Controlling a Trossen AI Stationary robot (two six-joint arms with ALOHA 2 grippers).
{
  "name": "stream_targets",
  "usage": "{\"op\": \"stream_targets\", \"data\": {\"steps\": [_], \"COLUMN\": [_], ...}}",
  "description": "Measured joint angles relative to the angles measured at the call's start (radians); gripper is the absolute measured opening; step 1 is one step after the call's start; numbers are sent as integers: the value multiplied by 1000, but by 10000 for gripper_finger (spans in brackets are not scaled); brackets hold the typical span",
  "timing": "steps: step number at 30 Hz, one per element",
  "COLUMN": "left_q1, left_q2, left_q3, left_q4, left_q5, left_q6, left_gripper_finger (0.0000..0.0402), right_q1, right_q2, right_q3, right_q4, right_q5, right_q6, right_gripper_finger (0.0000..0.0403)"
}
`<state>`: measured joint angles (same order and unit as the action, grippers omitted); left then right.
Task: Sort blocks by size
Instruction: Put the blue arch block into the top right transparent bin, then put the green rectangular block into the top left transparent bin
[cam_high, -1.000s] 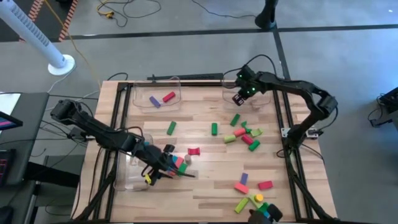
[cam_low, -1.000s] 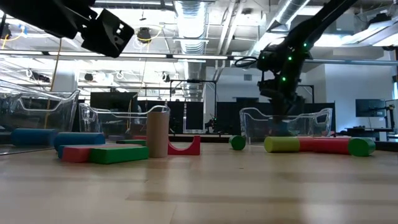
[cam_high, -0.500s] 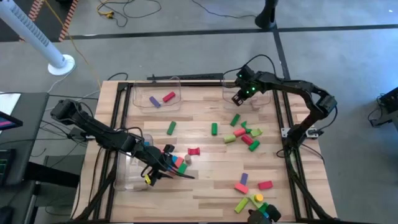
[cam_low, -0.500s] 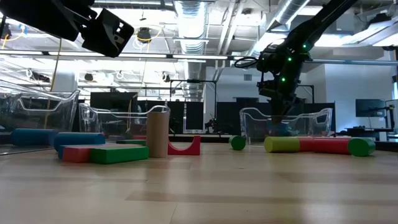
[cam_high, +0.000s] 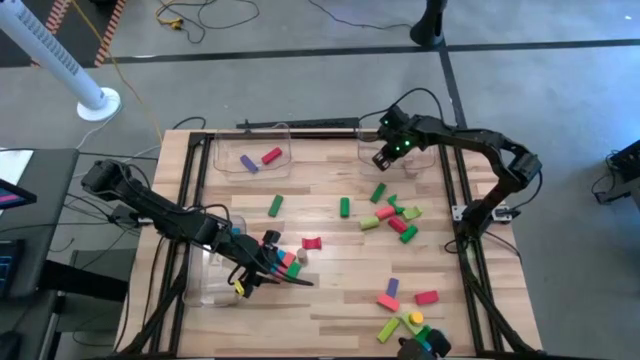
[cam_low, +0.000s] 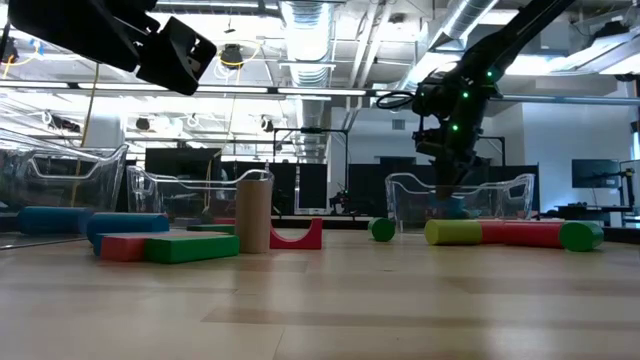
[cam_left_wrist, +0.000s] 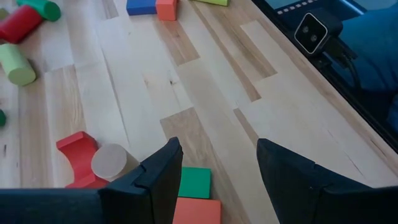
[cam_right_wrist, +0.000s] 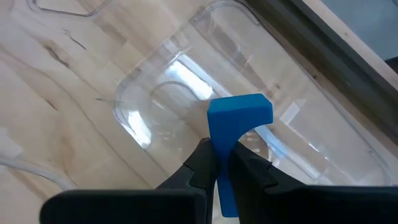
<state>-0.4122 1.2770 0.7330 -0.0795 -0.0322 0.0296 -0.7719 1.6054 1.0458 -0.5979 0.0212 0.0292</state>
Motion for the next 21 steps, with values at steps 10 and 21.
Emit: {"op": "stream_targets", "data": {"steps": [10,21], "left_q1": [0,0], "left_q2": [0,0], "left_q3": [0,0], "left_q4": [0,0], "left_q5": [0,-1], "left_q6": [-6,-16], "left_gripper_finger": [200,200], "right_q1": [0,0], "right_q2": [0,-33], "right_q3": [0,-1], "right_q4": [5,24], "right_q5": [0,5], "right_q6": [-4,-4], "right_gripper_finger": [126,166]}}
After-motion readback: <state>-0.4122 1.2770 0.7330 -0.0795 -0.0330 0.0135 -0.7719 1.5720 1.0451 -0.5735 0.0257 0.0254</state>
